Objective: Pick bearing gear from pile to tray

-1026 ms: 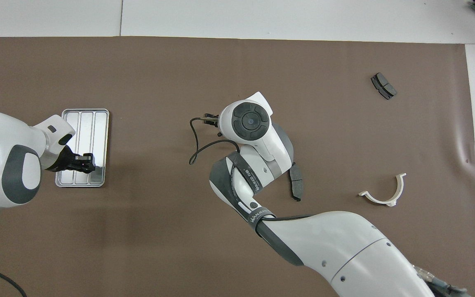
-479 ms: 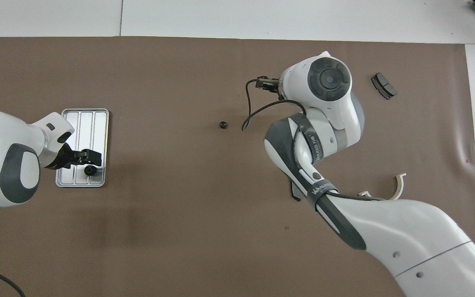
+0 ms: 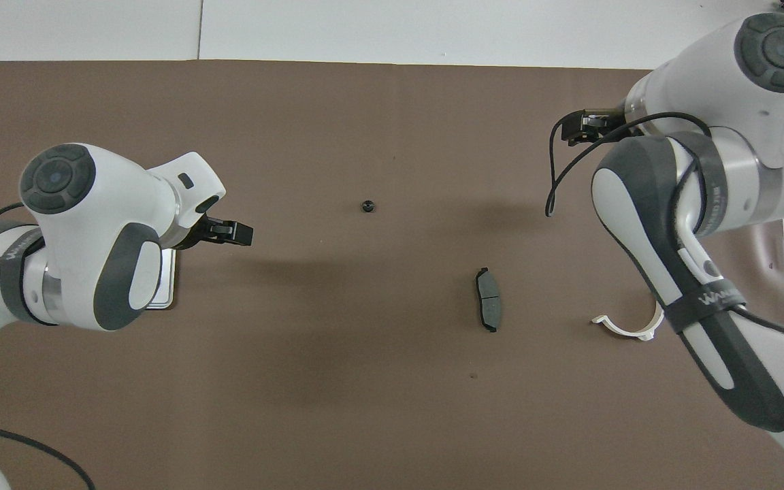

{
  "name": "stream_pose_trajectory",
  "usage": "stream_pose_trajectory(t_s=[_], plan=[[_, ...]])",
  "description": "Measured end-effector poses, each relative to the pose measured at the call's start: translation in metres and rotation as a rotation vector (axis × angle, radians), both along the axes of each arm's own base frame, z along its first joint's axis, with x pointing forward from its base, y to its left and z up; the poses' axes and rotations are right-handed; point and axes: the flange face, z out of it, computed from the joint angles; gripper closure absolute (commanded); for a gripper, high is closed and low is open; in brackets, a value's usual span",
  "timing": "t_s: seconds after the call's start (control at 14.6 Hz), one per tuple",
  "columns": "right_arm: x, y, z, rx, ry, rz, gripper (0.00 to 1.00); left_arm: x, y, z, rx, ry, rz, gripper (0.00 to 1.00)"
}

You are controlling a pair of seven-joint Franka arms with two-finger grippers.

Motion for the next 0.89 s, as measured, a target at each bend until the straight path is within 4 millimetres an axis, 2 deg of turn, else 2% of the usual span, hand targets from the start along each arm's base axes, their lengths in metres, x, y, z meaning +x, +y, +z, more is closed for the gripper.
stream_pose_trajectory(t_s=[0.21, 0.41, 0.68, 0.89], plan=[[-0.015, -0.036, 0.020, 0.024, 0.043, -0.004, 0.00, 0.014, -0.040, 0.015, -0.013, -0.058, -0.036, 0.00], [-0.038, -0.062, 0.045, 0.039, 0.074, -0.004, 0.00, 0.027, -0.075, 0.009, -0.056, -0.096, -0.057, 0.00], [-0.072, -0.068, 0.091, 0.042, 0.102, -0.005, 0.00, 0.042, -0.130, -0.014, -0.090, -0.157, -0.113, 0.00], [-0.096, -0.068, 0.121, 0.020, 0.127, -0.001, 0.00, 0.042, -0.162, -0.036, -0.111, -0.208, -0.147, 0.00]])
